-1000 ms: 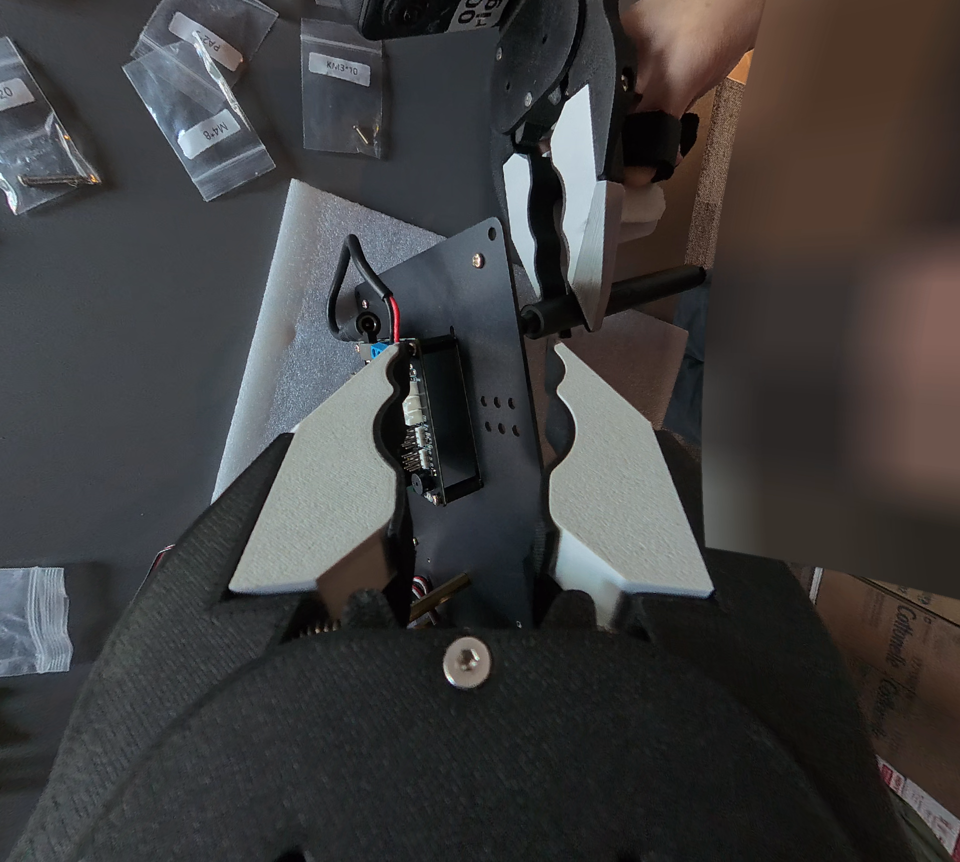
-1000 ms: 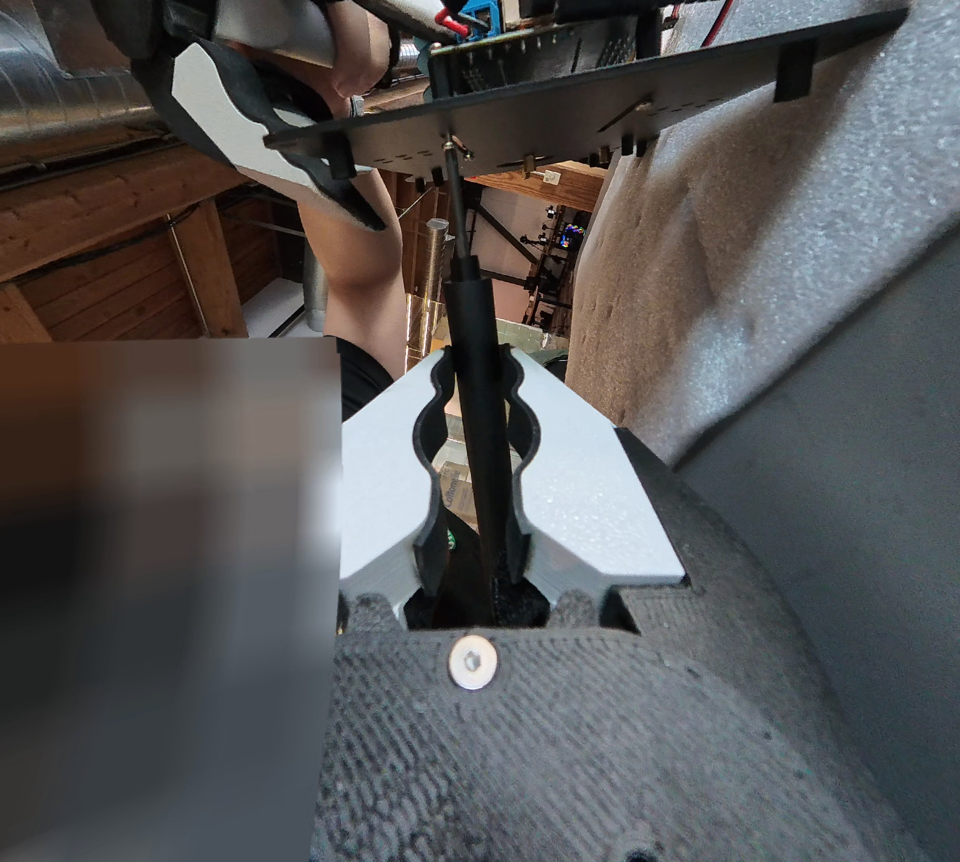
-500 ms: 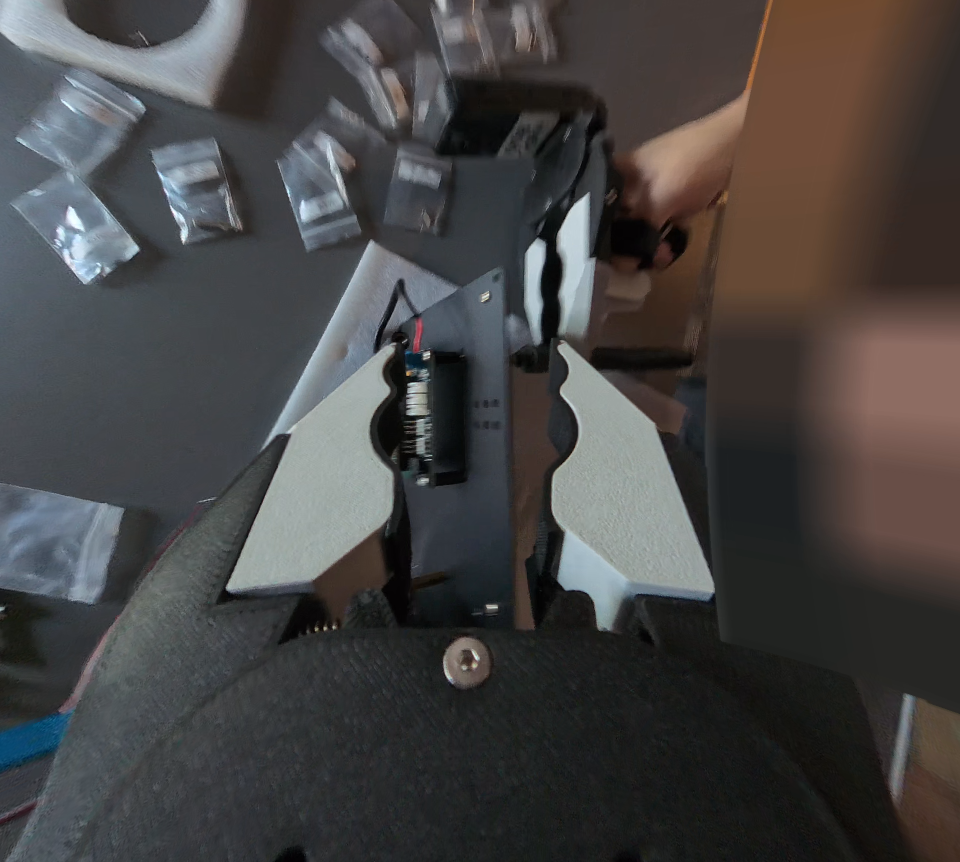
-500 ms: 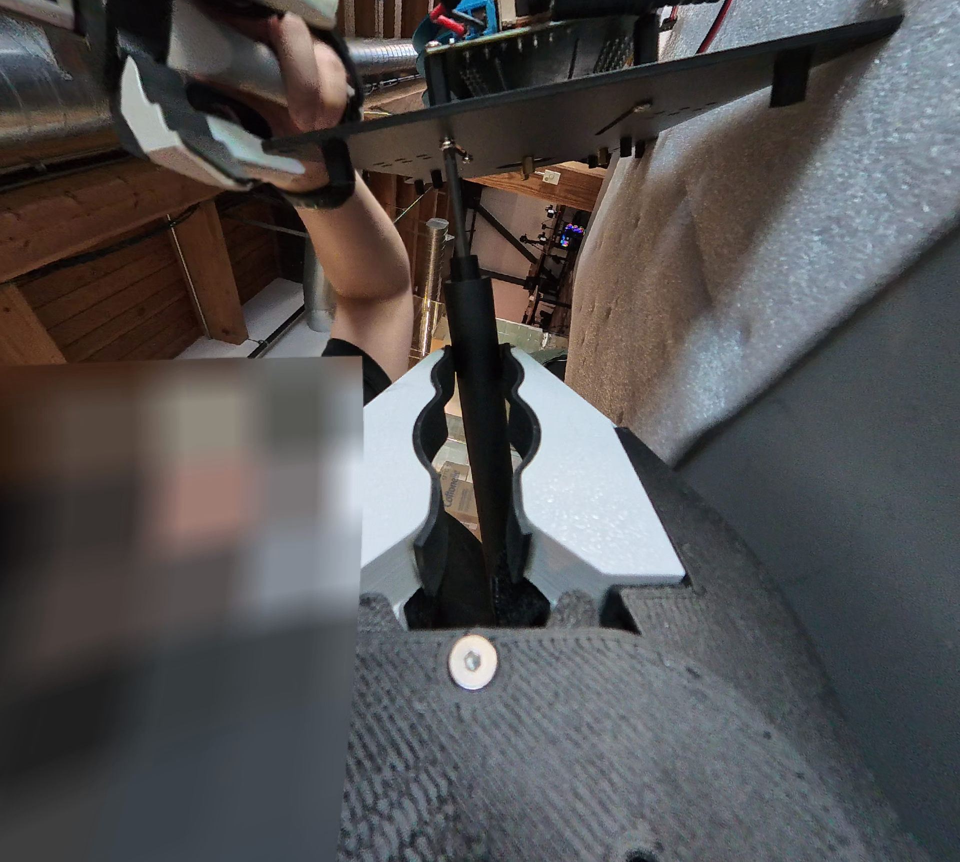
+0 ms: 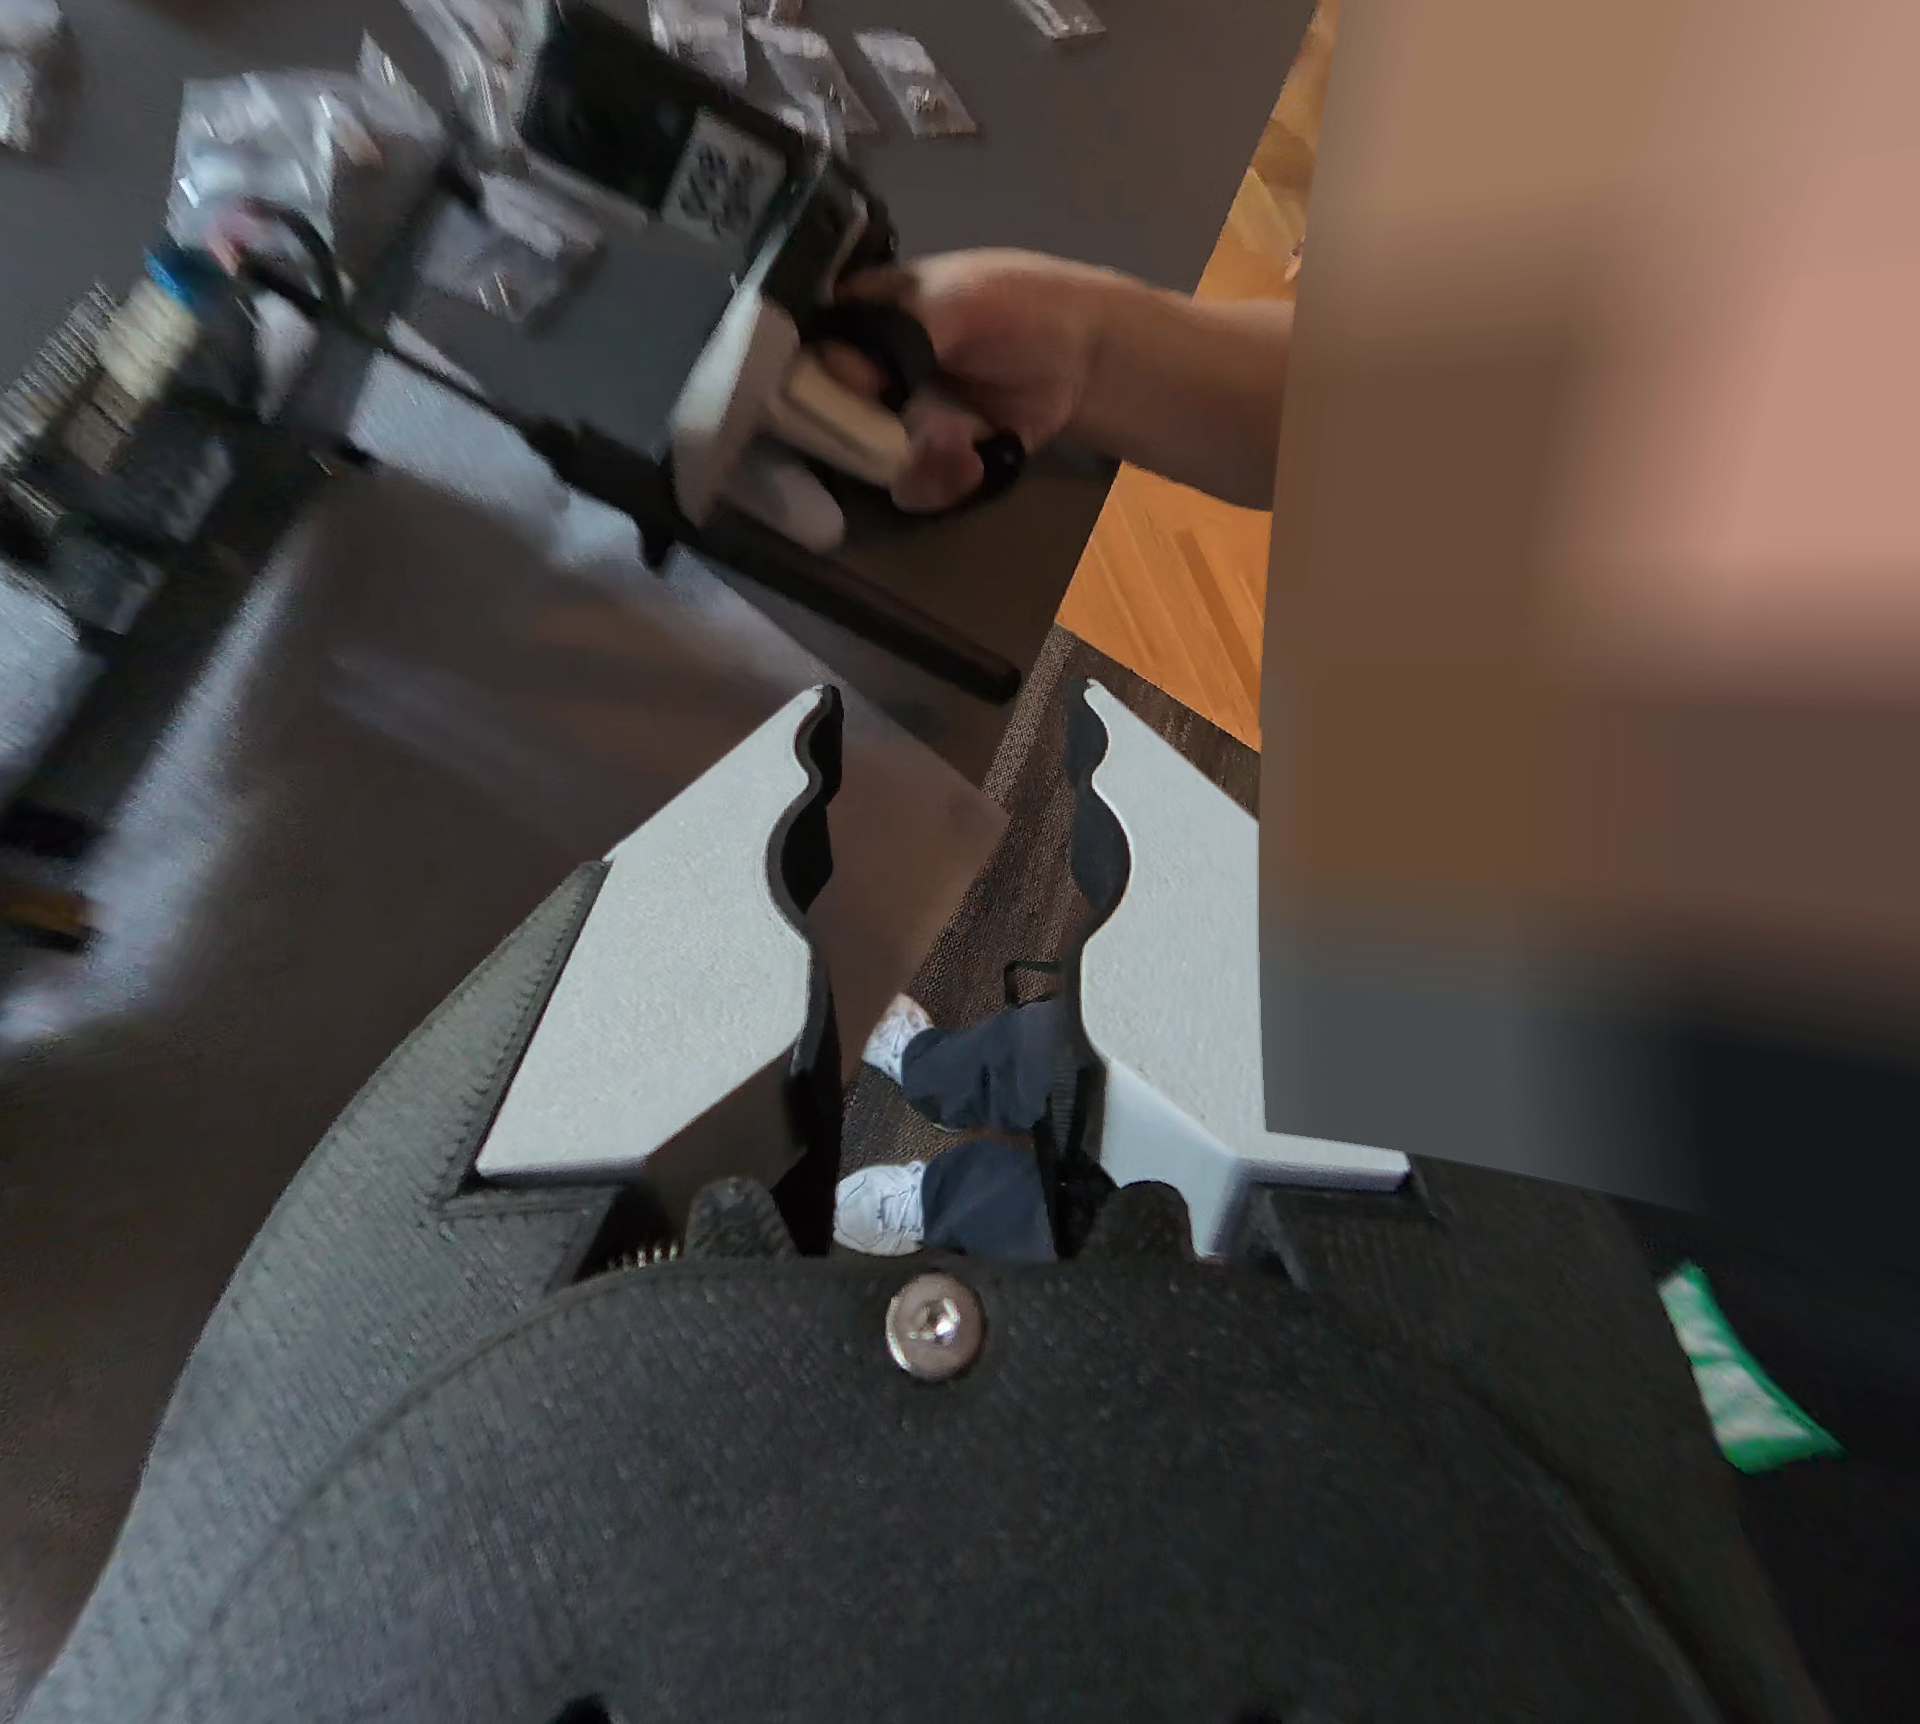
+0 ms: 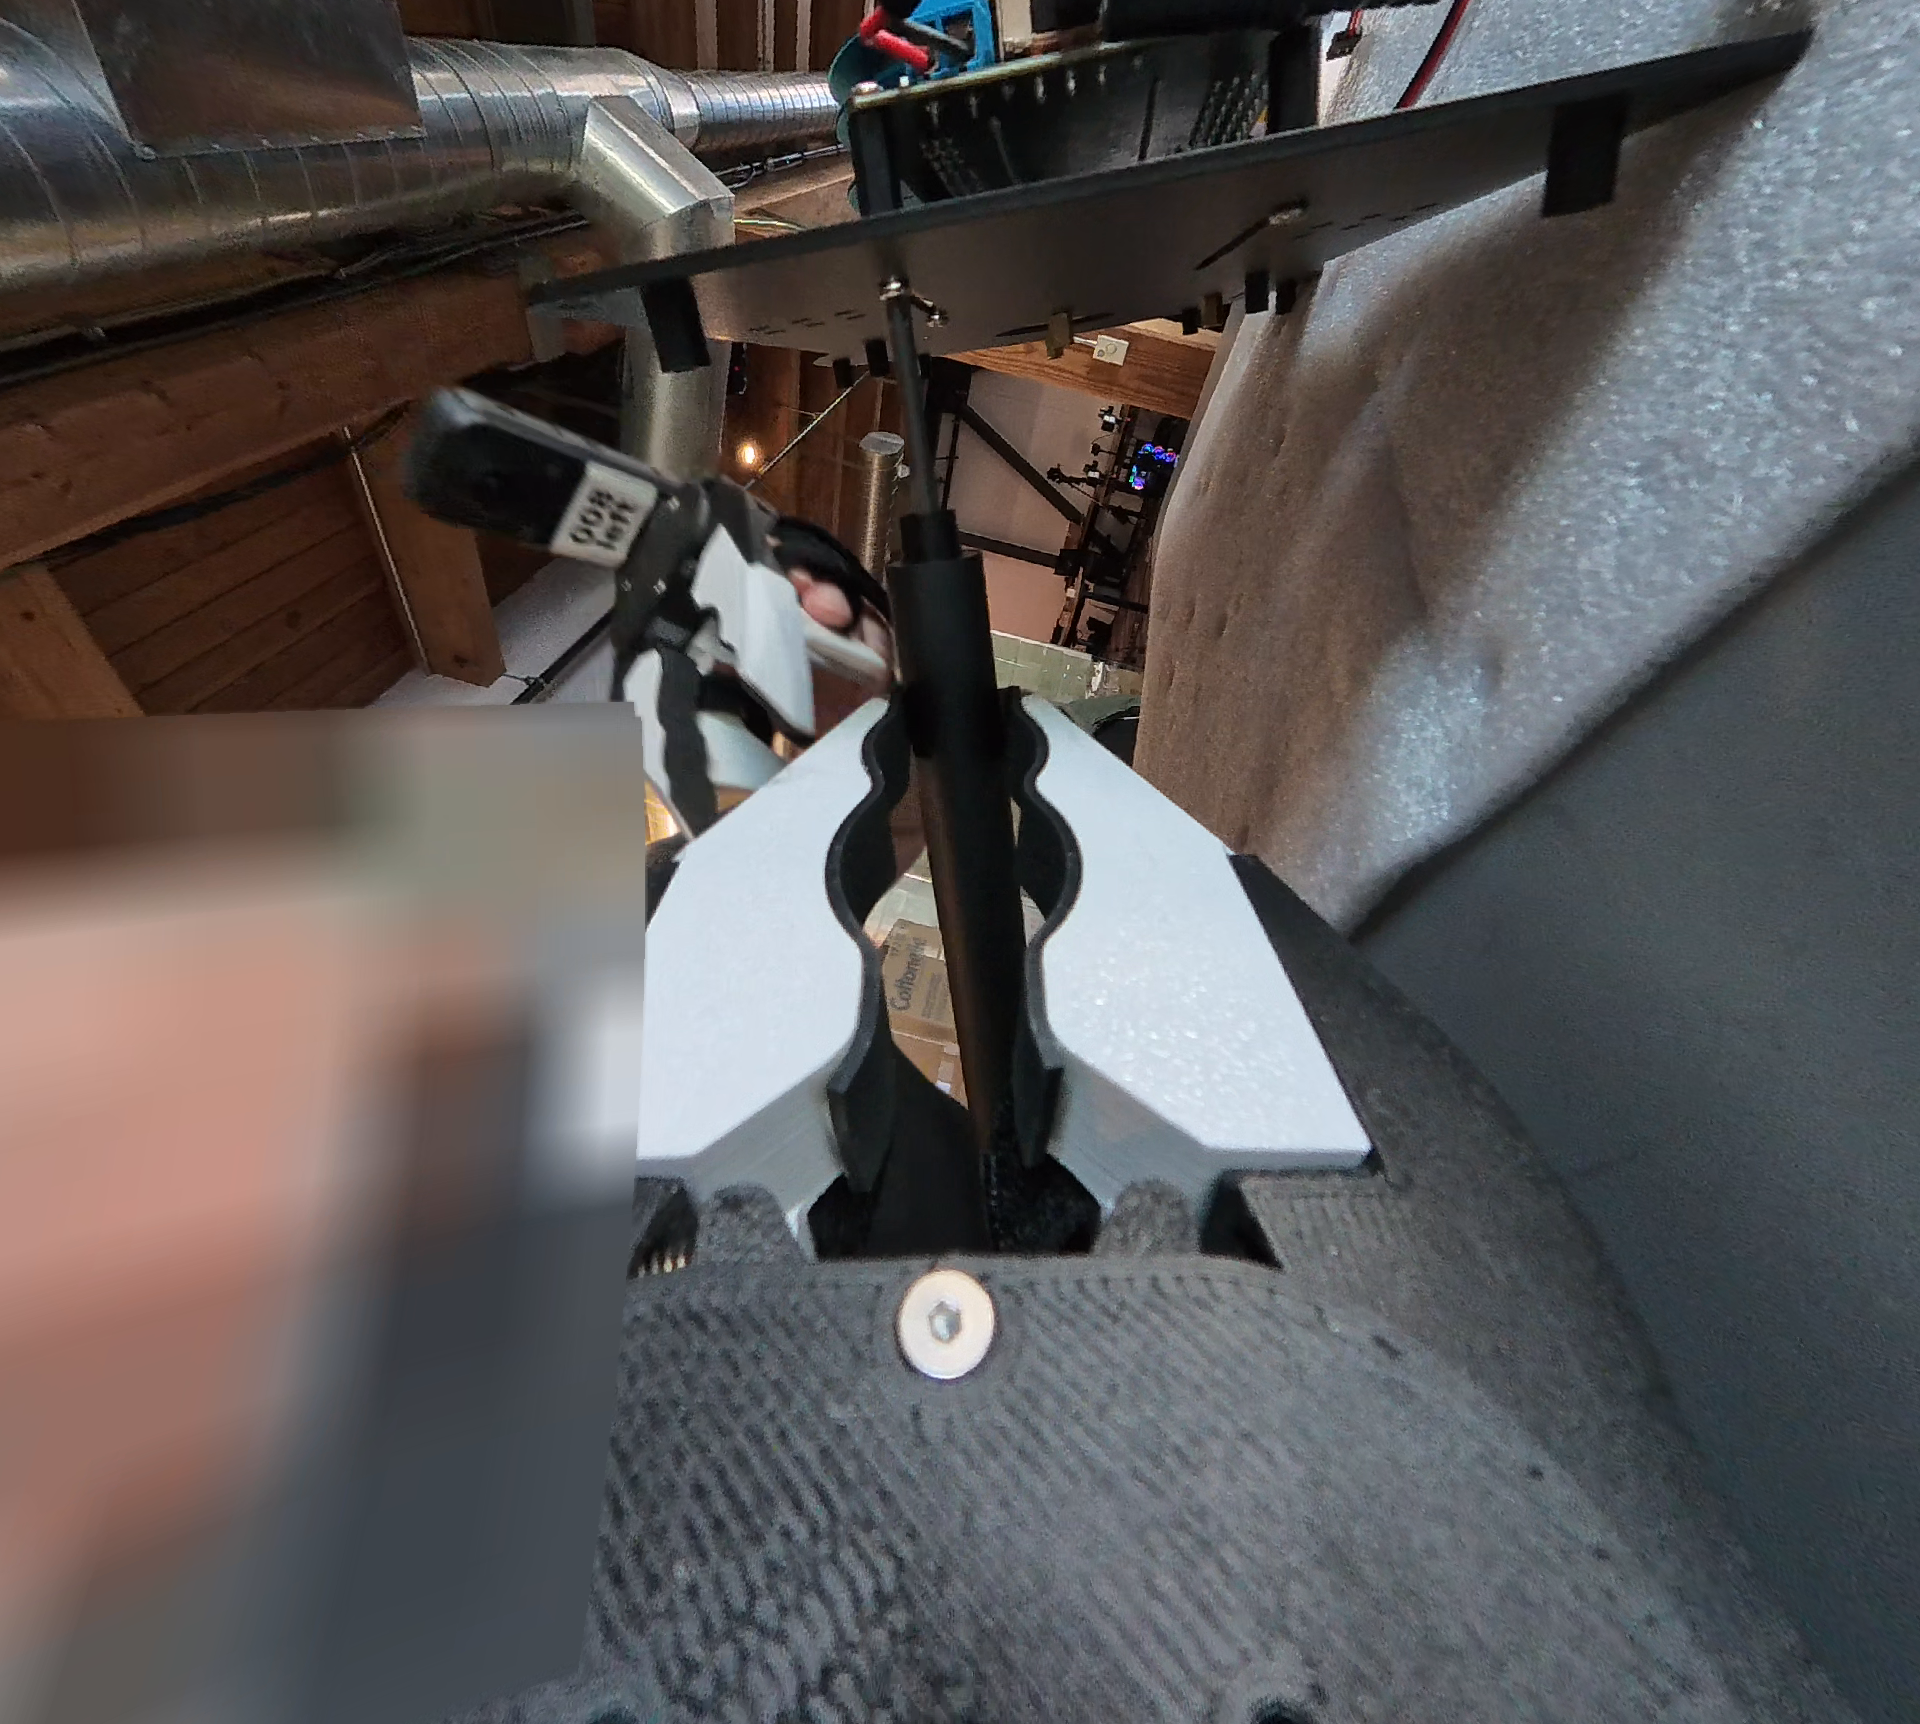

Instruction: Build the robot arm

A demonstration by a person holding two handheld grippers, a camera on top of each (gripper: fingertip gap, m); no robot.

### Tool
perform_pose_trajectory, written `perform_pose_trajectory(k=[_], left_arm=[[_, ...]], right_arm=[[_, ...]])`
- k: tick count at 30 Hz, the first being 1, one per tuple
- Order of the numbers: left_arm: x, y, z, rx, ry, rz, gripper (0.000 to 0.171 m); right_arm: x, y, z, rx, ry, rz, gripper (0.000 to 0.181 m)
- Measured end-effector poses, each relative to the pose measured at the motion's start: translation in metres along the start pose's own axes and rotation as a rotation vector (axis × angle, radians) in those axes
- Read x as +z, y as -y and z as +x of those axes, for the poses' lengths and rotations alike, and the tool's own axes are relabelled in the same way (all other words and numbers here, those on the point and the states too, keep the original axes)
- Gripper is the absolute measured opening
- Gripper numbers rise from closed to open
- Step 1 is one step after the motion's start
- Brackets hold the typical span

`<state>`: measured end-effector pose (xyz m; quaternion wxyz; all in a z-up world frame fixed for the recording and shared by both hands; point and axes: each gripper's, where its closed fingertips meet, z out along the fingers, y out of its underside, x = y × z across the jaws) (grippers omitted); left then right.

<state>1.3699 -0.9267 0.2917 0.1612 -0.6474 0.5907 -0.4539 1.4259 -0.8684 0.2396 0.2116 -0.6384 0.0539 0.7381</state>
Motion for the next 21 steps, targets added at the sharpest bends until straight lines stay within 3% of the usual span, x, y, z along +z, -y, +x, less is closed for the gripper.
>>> perform_pose_trajectory(k=[1,8,13,18,21], left_arm=[[0.005,-0.008,0.003,-0.007,0.005,0.002,0.043],[0.044,-0.052,0.001,-0.100,0.102,0.020,0.041],[0.049,-0.048,0.008,-0.205,0.120,0.133,0.039],[0.037,-0.042,-0.001,-0.189,0.216,0.182,0.039],[0.038,-0.039,-0.003,-0.219,0.203,0.217,0.038]], right_arm=[[0.000,0.000,0.001,0.001,-0.002,0.000,0.015],[0.000,0.000,0.000,0.011,0.006,-0.004,0.016],[0.000,0.001,0.000,0.020,0.010,0.003,0.016],[0.000,0.000,0.002,0.025,0.002,-0.002,0.017],[0.001,0.001,0.002,0.016,-0.009,0.001,0.017]])
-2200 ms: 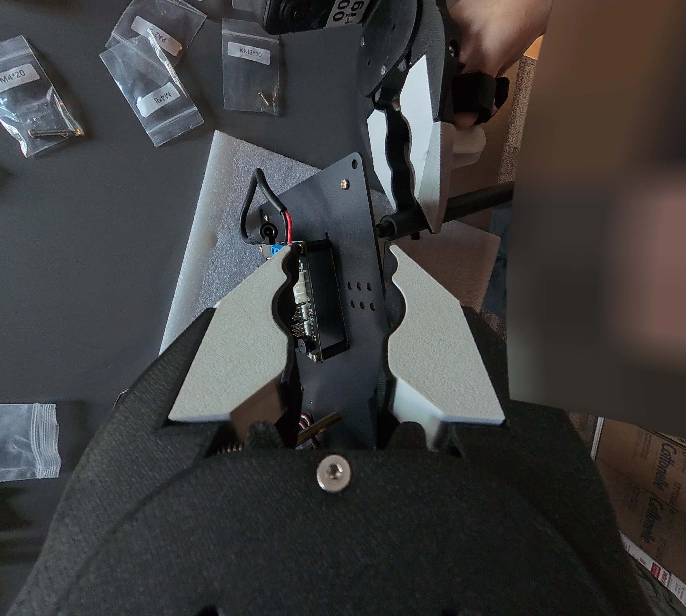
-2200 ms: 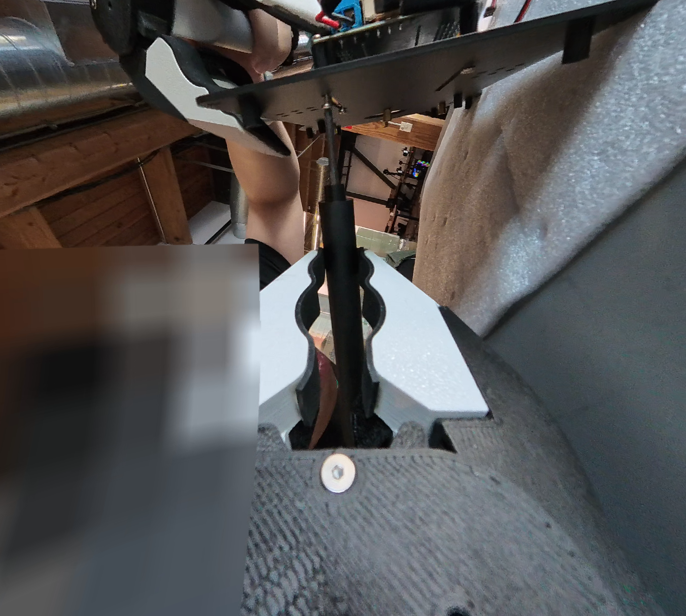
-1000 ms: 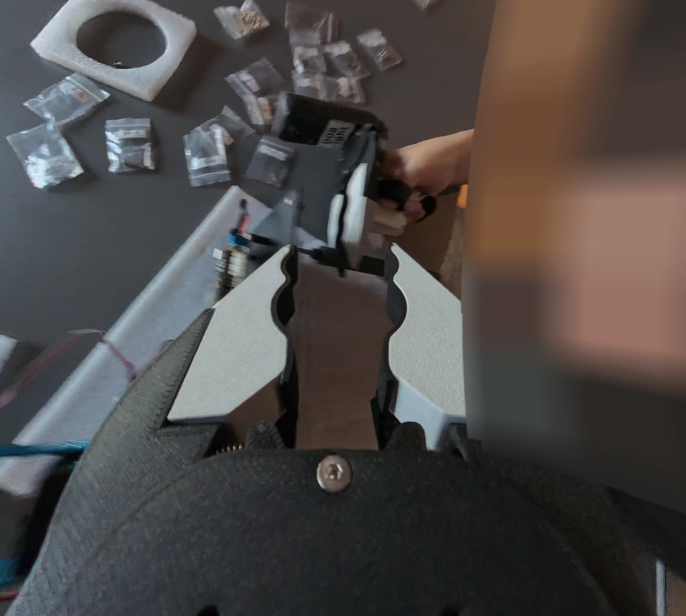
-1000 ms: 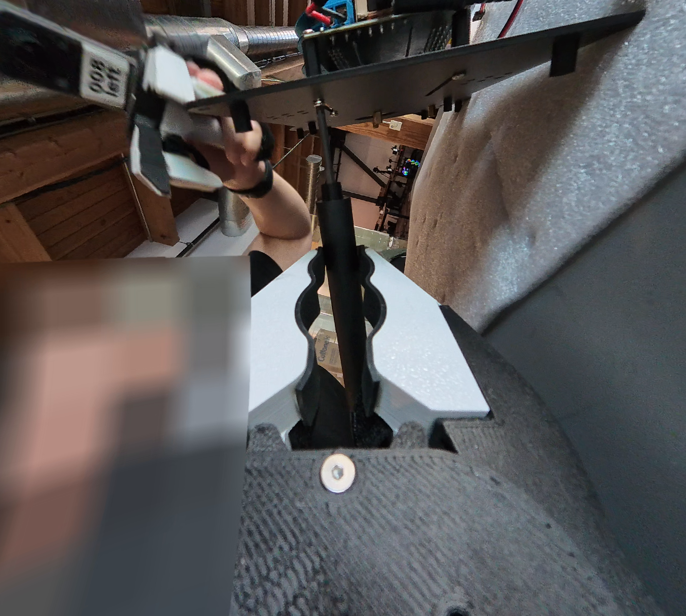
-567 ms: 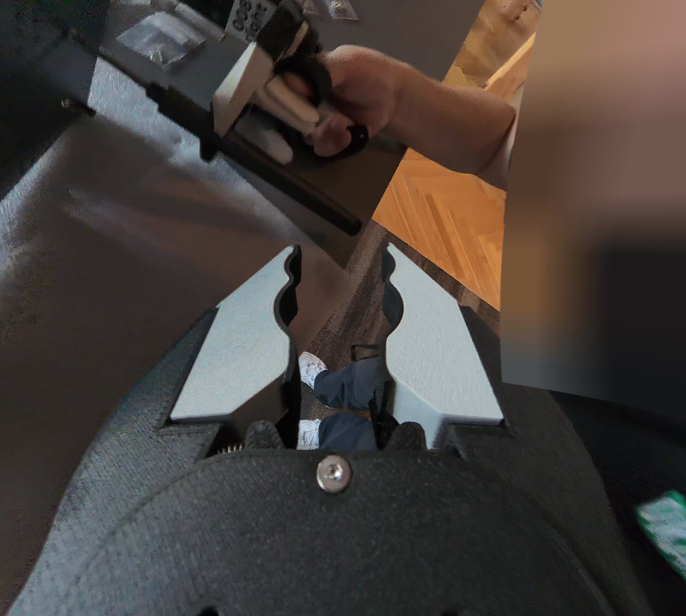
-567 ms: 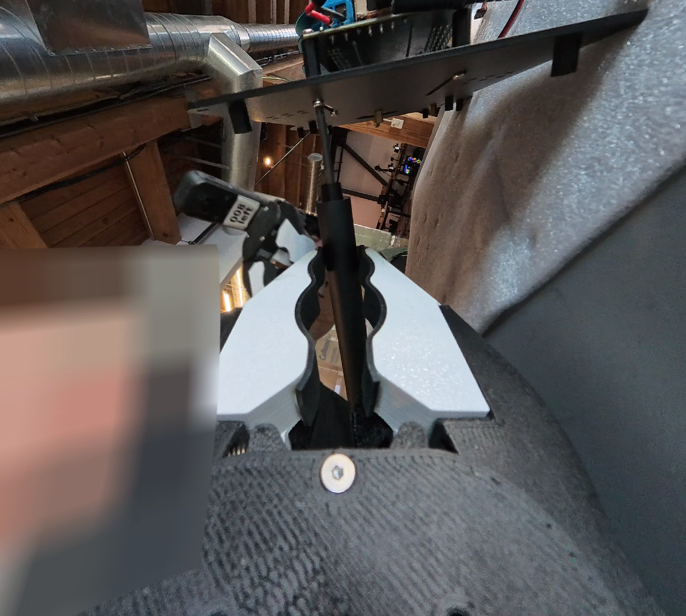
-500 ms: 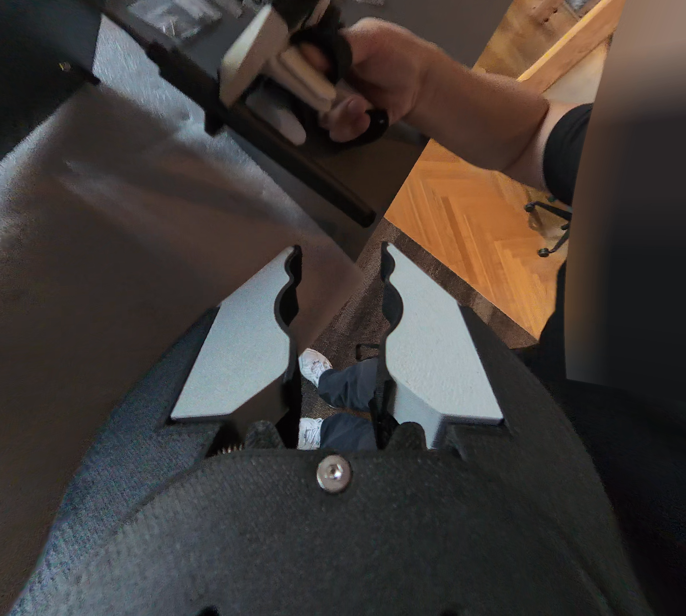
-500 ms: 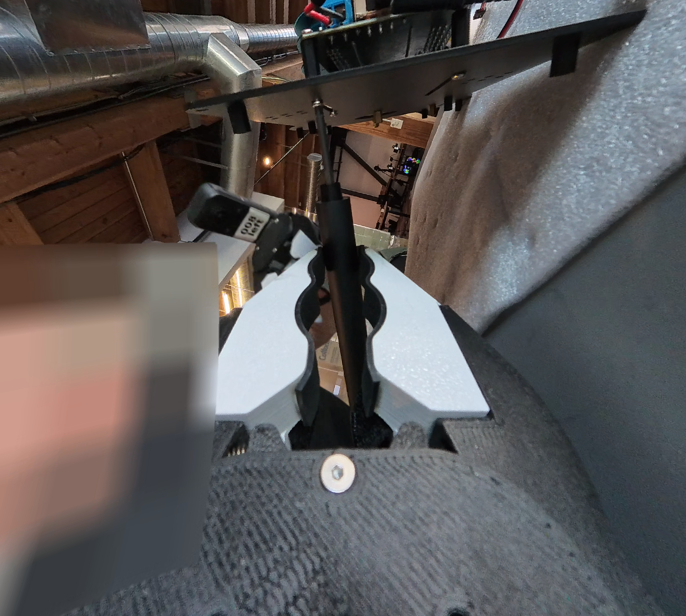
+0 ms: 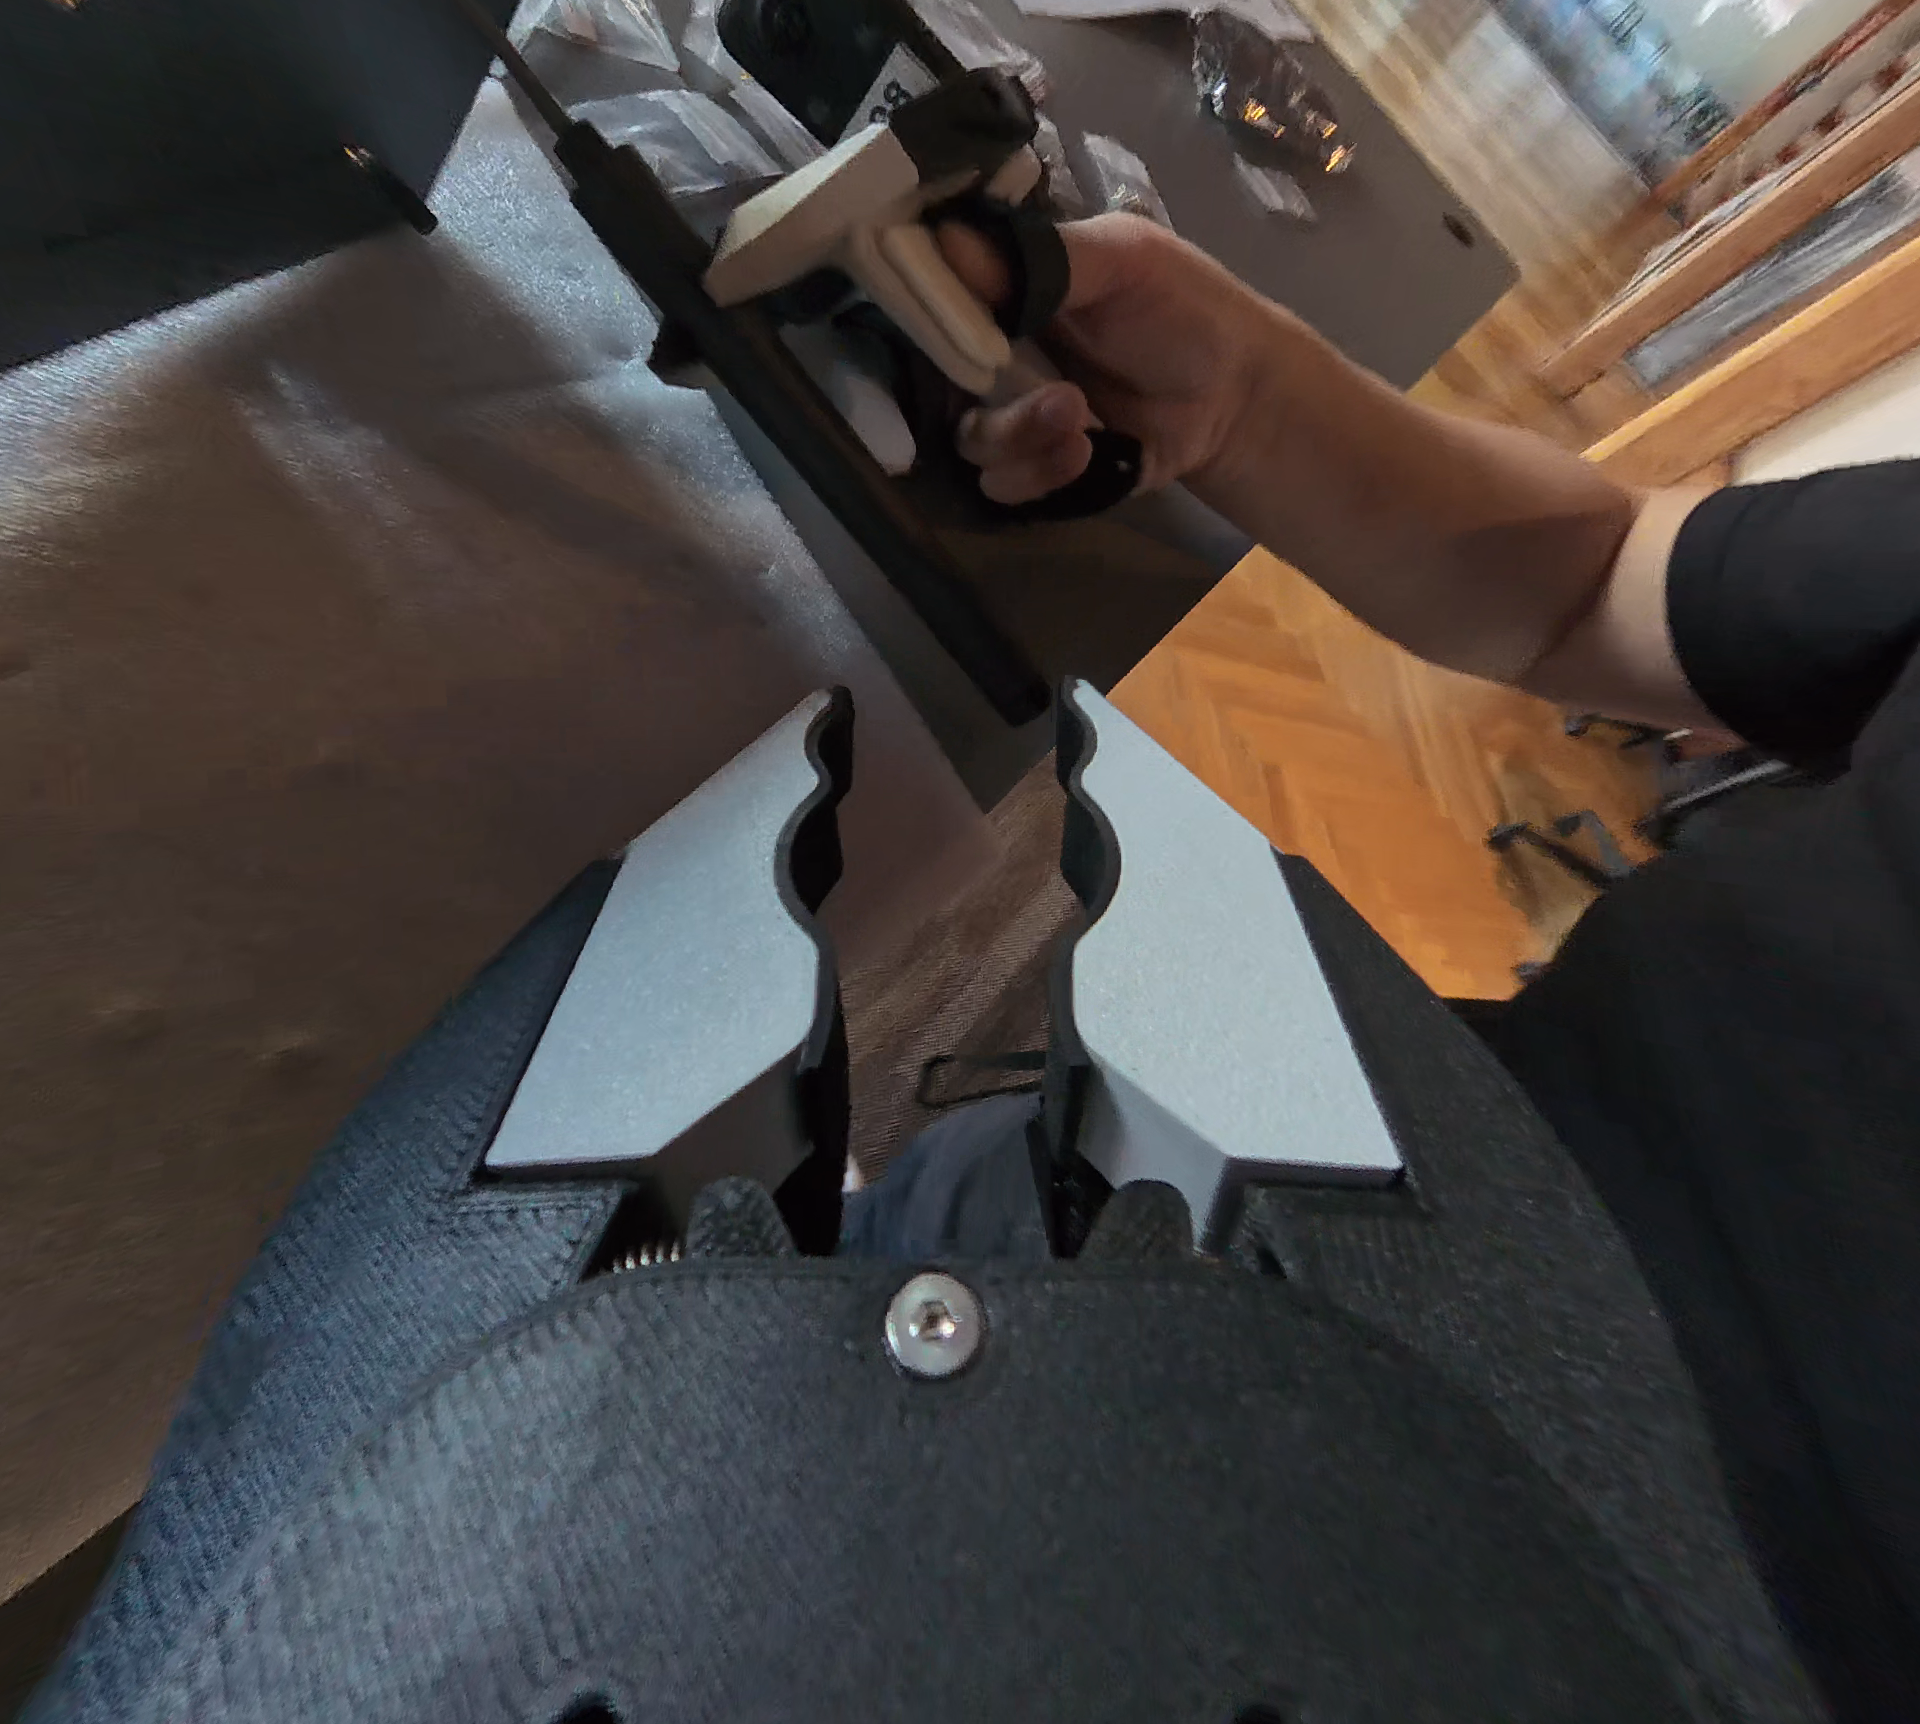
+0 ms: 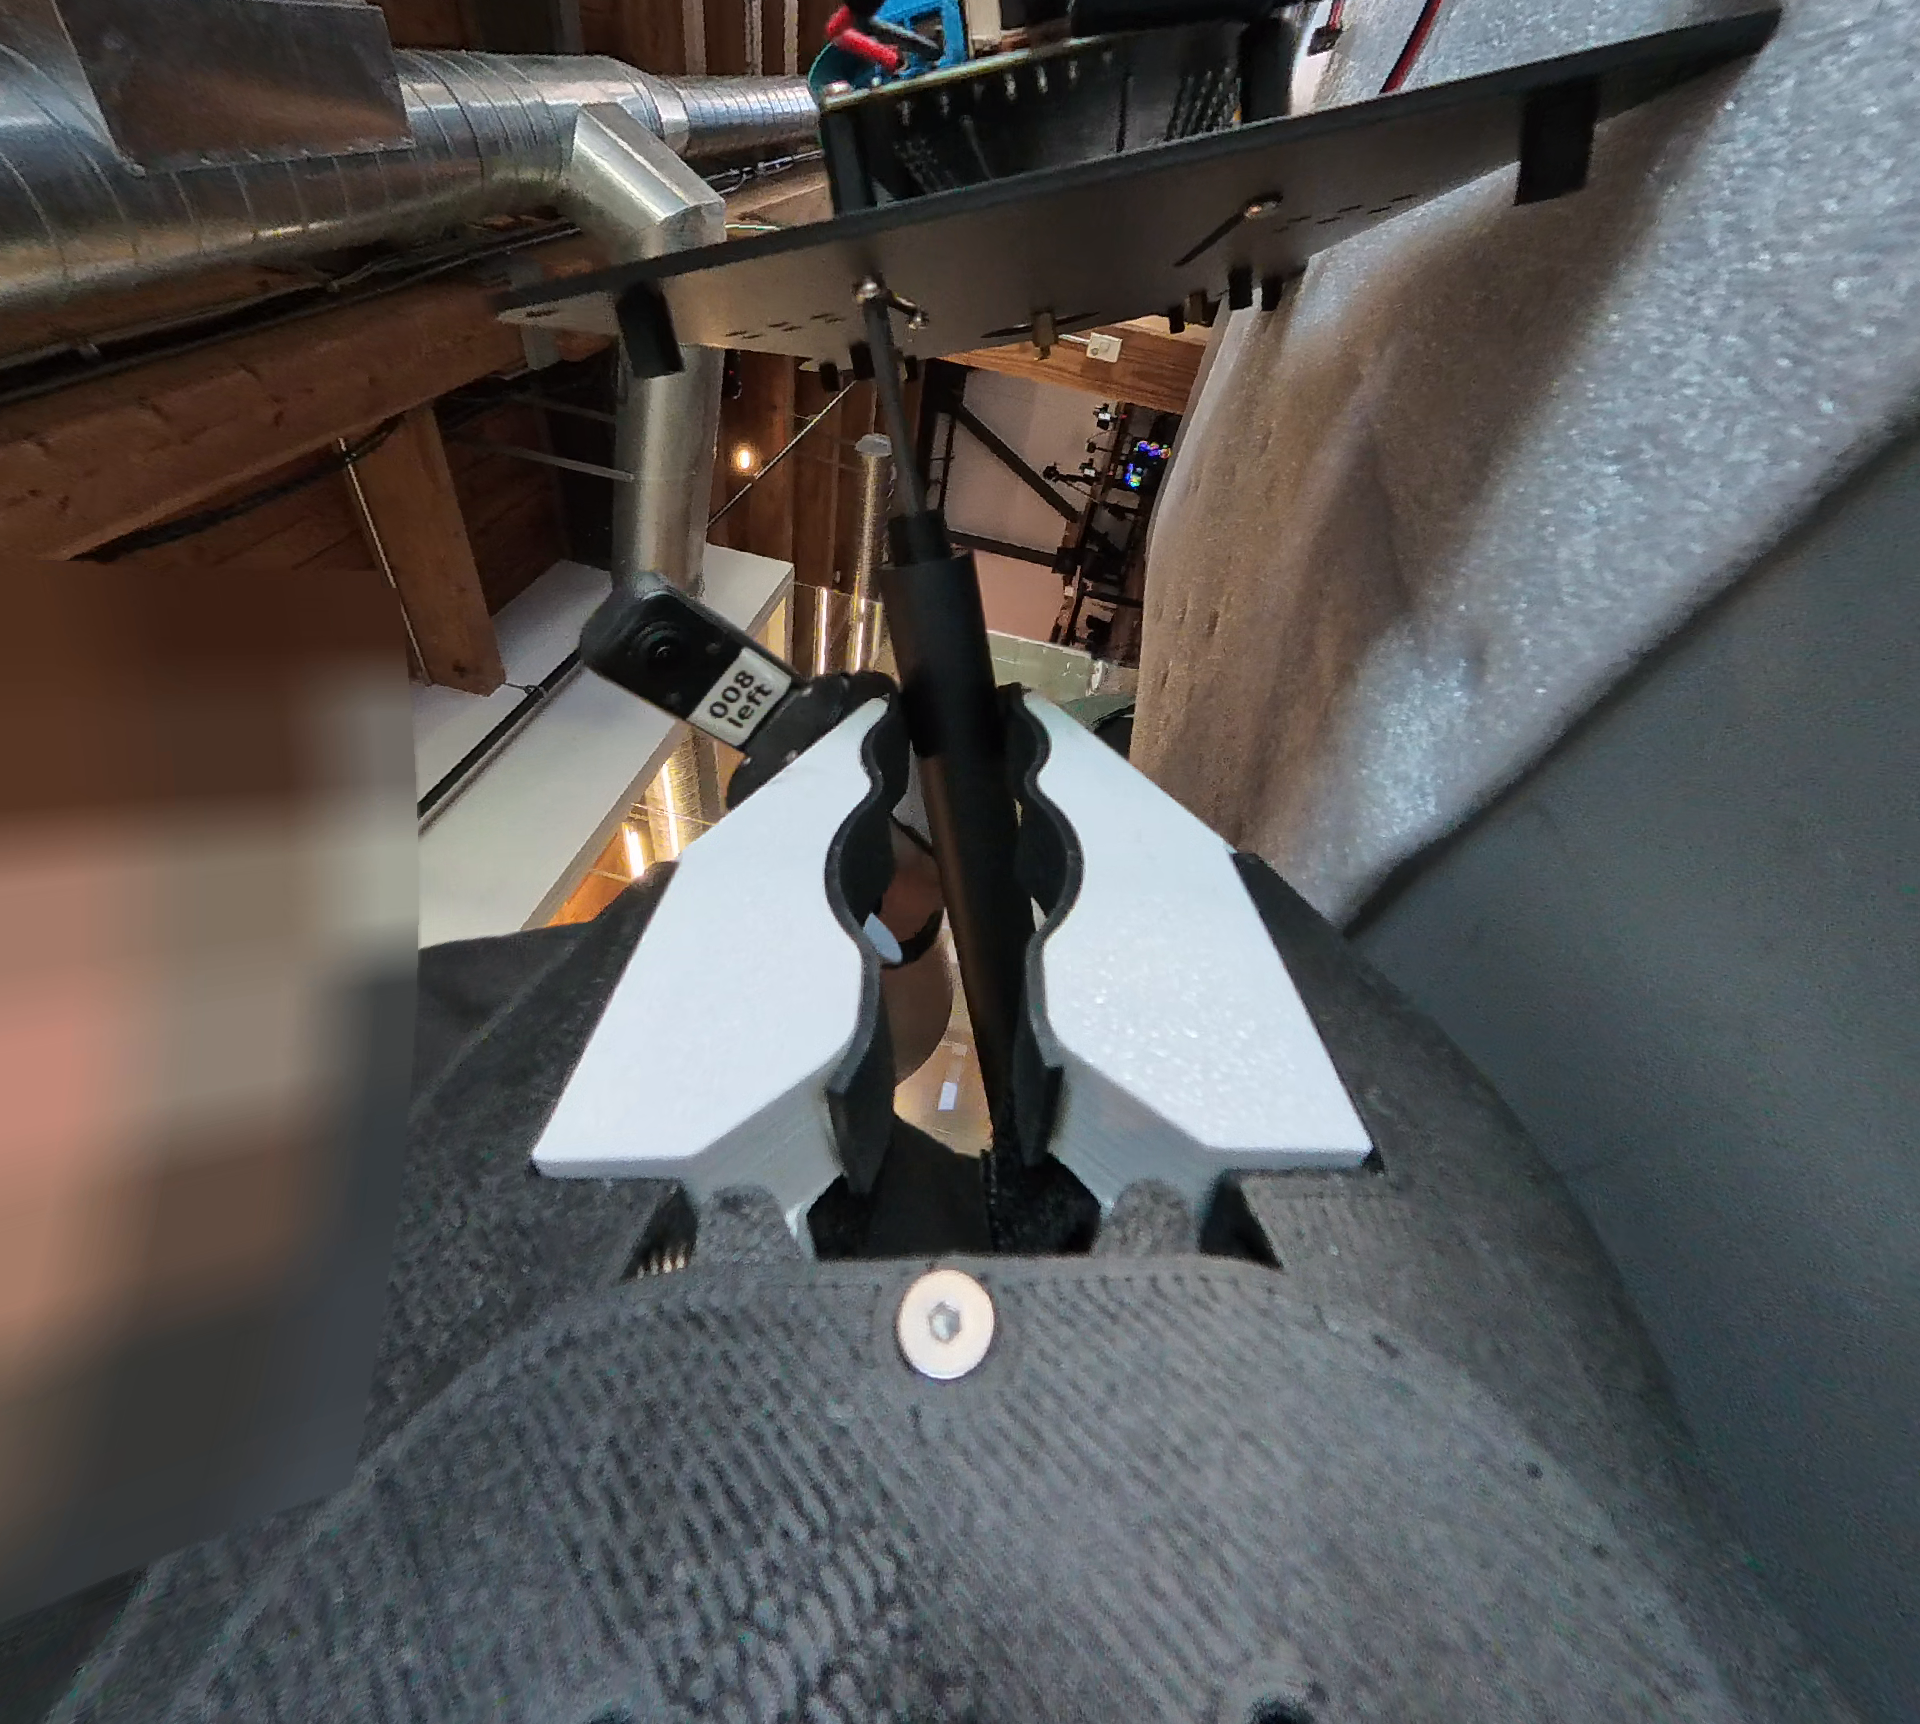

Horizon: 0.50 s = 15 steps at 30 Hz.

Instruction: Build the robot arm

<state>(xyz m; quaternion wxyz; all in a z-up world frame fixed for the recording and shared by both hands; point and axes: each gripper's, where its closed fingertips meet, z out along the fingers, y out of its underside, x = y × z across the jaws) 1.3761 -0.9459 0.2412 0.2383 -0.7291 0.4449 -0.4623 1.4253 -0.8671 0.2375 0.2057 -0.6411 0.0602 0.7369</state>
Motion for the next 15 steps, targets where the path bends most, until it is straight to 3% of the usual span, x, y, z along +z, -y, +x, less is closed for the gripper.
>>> perform_pose_trajectory(k=[4,15], left_arm=[[0.012,-0.002,-0.009,-0.056,-0.016,0.011,0.038],[0.048,0.005,-0.025,-0.281,-0.239,-0.015,0.045]], right_arm=[[-0.001,0.000,0.000,0.009,0.005,0.011,0.016],[0.001,0.001,0.004,0.000,-0.027,0.012,0.018]])
